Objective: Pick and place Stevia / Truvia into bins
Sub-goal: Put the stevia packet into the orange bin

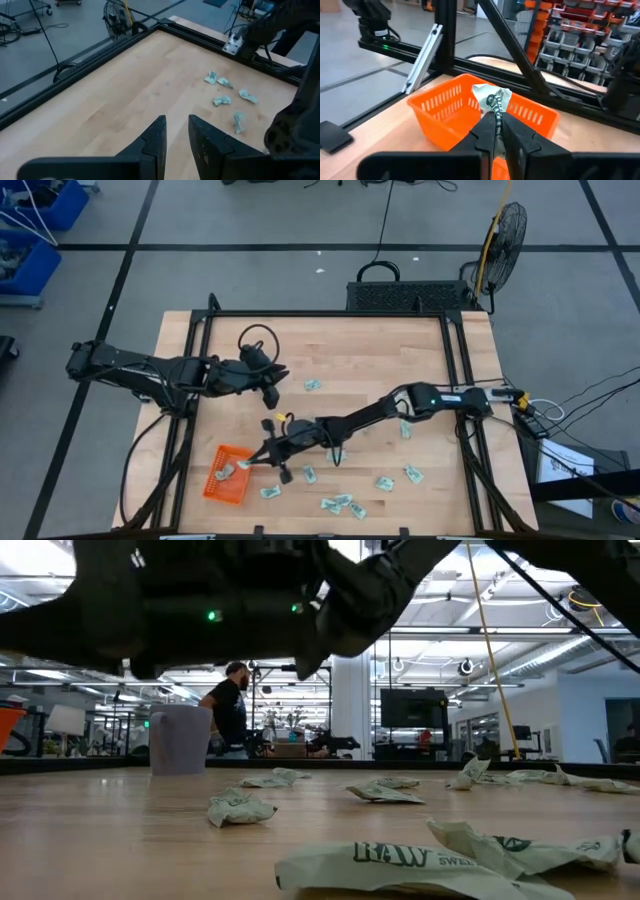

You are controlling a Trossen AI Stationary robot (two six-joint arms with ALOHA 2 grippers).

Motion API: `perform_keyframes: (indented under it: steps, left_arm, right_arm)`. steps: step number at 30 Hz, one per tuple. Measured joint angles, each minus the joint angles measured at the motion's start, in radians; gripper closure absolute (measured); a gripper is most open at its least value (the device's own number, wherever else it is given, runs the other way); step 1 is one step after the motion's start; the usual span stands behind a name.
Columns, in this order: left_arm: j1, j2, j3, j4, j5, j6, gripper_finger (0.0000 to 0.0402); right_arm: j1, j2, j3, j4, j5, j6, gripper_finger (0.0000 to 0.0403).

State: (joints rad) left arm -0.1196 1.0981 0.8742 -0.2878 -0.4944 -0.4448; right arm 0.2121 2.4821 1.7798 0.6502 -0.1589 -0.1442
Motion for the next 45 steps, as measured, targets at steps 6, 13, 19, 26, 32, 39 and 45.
perform_keyframes:
  steps: [6, 13, 19, 26, 32, 39, 45]
  left_arm:
    - [0.001, 0.000, 0.000, 0.002, -0.003, 0.006, 0.0316]
    - [0.001, 0.000, 0.000, 0.002, -0.003, 0.005, 0.0316]
    - [0.002, 0.000, 0.000, 0.001, -0.003, 0.005, 0.0316]
    - [0.000, 0.000, 0.000, 0.000, 0.024, 0.003, 0.0316]
    - [0.000, 0.000, 0.000, -0.027, 0.049, 0.003, 0.0316]
    - [0.002, 0.002, 0.000, -0.083, 0.050, -0.014, 0.0316]
    - [0.000, 0.002, 0.000, -0.082, 0.096, -0.011, 0.0316]
  right_arm:
    - [-0.012, 0.049, 0.077, 0.029, 0.000, 0.001, 0.0352]
    - [-0.018, 0.053, 0.097, 0.001, -0.001, 0.001, 0.0303]
    - [-0.014, 0.053, 0.097, -0.041, 0.001, 0.001, 0.0263]
    - [-0.014, -0.012, 0.097, -0.134, 0.001, -0.006, 0.0255]
    - [-0.014, -0.156, 0.073, -0.538, 0.003, -0.056, 0.0272]
    - [-0.015, -0.405, -0.081, -0.922, 0.007, -0.030, 0.0288]
    - [-0.015, -0.670, -0.344, -1.031, 0.037, 0.055, 0.0296]
